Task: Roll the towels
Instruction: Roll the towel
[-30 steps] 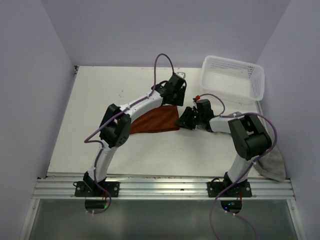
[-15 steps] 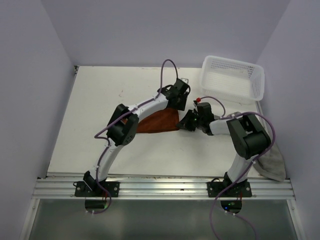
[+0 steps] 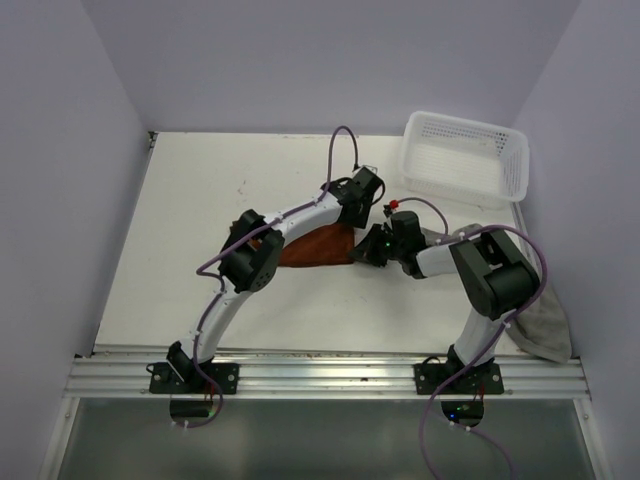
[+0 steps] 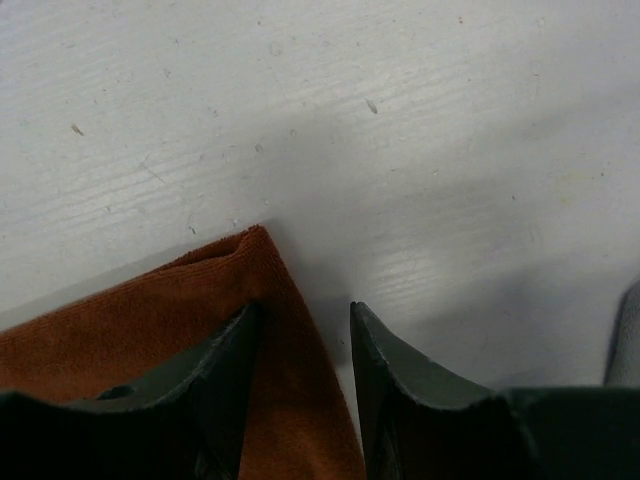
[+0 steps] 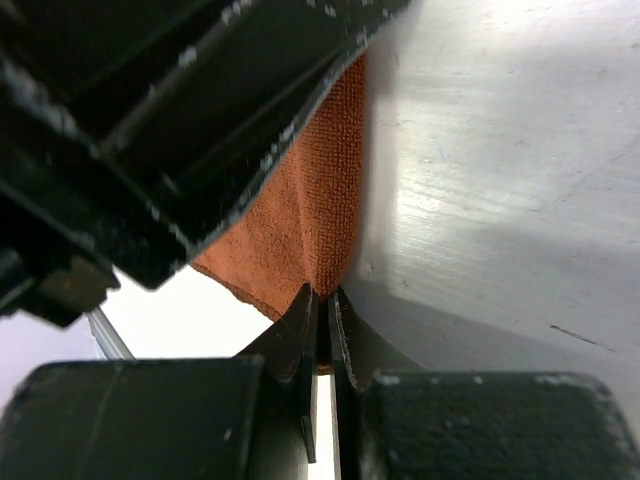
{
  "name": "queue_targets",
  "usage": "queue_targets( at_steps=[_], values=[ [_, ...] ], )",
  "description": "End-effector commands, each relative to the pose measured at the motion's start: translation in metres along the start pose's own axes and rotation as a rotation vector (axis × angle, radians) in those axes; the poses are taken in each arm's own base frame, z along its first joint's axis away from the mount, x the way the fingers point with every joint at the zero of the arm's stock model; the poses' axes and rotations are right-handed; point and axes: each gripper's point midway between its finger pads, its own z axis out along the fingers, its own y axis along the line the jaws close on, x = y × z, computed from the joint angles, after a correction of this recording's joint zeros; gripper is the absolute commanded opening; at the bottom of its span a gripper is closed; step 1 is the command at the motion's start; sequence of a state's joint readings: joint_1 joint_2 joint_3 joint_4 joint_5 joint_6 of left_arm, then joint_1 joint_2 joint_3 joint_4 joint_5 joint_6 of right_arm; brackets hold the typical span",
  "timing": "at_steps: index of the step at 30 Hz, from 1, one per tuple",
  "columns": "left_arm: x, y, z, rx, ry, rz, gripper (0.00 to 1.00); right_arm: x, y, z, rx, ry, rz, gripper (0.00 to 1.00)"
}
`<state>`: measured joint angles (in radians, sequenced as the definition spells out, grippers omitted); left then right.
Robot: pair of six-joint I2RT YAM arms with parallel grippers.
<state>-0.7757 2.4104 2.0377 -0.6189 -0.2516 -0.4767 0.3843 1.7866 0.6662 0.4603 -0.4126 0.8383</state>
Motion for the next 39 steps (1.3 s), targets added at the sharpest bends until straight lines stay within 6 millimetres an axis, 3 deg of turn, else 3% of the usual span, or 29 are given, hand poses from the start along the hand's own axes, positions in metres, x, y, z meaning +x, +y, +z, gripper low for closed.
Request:
queue_targets(
  at_steps=[1, 6, 18, 25, 30, 33, 39],
  values=[
    [-0.018, 0.008, -0.008, -0.063, -0.056, 0.019, 0.45, 0.025, -0.023, -0.001, 0.086, 0.050, 0.016, 0.00],
    [-0.020, 0.009, -0.007, -0.083, -0.065, 0.044, 0.45, 0.032, -0.028, -0.001, 0.097, 0.058, 0.019, 0.00],
    [0.004, 0.012, 0.012, -0.106, -0.012, 0.074, 0.43, 0.035, -0.032, -0.001, 0.103, 0.059, 0.025, 0.00],
    [0.000, 0.012, 0.018, -0.122, -0.012, 0.100, 0.39, 0.039, -0.039, -0.003, 0.150, 0.076, -0.060, 0.00],
    [-0.011, 0.010, 0.015, -0.120, -0.030, 0.107, 0.26, 0.047, -0.044, -0.005, 0.189, 0.087, -0.100, 0.00],
    [-0.011, 0.006, 0.013, -0.099, -0.028, 0.100, 0.20, 0.047, -0.045, -0.010, 0.210, 0.079, -0.116, 0.00],
    [-0.010, 0.005, 0.006, -0.078, -0.028, 0.083, 0.20, 0.039, -0.045, -0.036, 0.293, 0.050, -0.181, 0.00]
  ],
)
